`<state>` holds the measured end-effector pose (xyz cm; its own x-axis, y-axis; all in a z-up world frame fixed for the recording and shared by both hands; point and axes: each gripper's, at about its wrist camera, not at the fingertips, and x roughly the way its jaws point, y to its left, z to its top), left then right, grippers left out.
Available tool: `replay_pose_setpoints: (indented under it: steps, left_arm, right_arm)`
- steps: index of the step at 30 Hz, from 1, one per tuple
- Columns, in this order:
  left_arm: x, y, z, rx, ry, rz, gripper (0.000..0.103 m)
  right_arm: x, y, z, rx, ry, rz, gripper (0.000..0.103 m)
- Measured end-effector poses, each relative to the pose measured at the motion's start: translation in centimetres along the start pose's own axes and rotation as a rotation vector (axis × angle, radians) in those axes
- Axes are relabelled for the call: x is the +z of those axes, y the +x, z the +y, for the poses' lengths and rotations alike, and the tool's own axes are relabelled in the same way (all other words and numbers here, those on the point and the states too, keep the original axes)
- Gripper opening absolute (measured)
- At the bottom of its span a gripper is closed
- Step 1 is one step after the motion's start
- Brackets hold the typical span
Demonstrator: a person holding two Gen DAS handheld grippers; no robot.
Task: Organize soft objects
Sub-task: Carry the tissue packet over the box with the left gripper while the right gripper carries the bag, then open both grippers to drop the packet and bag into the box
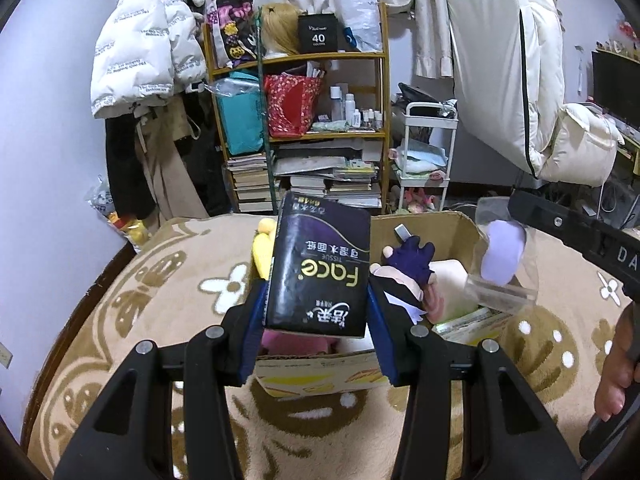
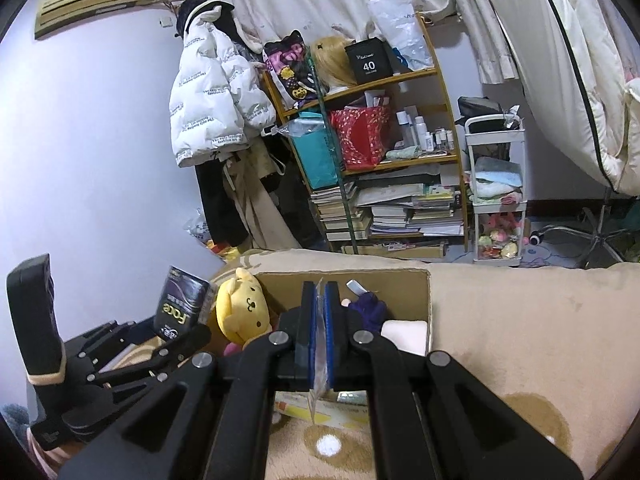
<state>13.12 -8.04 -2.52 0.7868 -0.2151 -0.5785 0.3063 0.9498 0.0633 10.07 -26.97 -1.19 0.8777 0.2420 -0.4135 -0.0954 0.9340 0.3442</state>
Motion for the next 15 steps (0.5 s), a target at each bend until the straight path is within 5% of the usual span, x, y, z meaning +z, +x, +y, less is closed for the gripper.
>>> replay_pose_setpoints:
  steps: [15]
  left_arm:
    - [-0.3, 2.2, -0.8, -0.053, -0.006, 0.06, 0.049]
  right_arm:
    - [-0.5, 2.6, -1.7, 0.04, 0.07, 0.079, 0.012]
